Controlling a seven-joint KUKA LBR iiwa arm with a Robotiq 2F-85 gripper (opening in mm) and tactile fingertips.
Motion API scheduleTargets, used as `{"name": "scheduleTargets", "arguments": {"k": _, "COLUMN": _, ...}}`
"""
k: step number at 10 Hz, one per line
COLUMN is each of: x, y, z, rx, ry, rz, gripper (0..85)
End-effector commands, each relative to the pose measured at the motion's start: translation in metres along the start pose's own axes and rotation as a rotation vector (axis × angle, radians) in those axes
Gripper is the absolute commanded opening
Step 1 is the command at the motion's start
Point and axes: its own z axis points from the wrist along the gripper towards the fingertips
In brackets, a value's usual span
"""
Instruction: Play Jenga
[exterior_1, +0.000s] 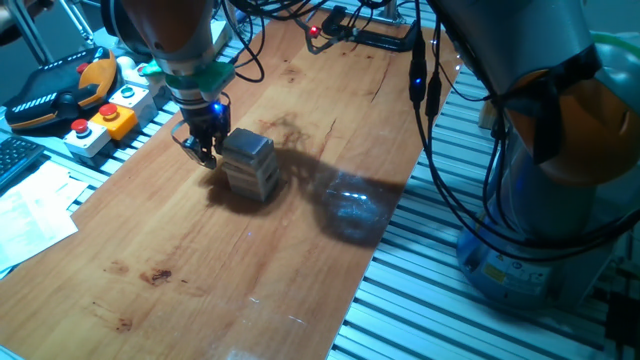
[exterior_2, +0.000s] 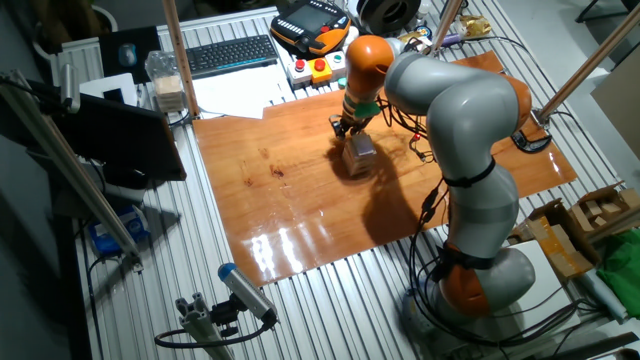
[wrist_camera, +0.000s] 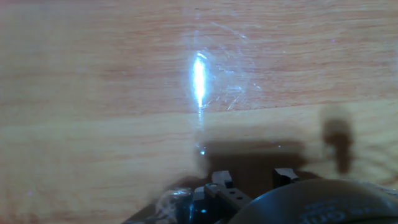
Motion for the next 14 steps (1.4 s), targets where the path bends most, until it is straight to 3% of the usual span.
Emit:
{"name": "scheduleTargets", "arguments": {"k": 1, "x": 0.0, "y": 0.0, "z": 0.0, "rx": 0.0, "ry": -0.002, "rz": 0.0, "gripper": 40.0}}
{"name": "scheduleTargets", "arguments": {"k": 14, "x": 0.011, "y": -0.002, "z": 0.009, "rx": -0.017, "ry": -0.001, "rz": -0.009, "gripper": 40.0}}
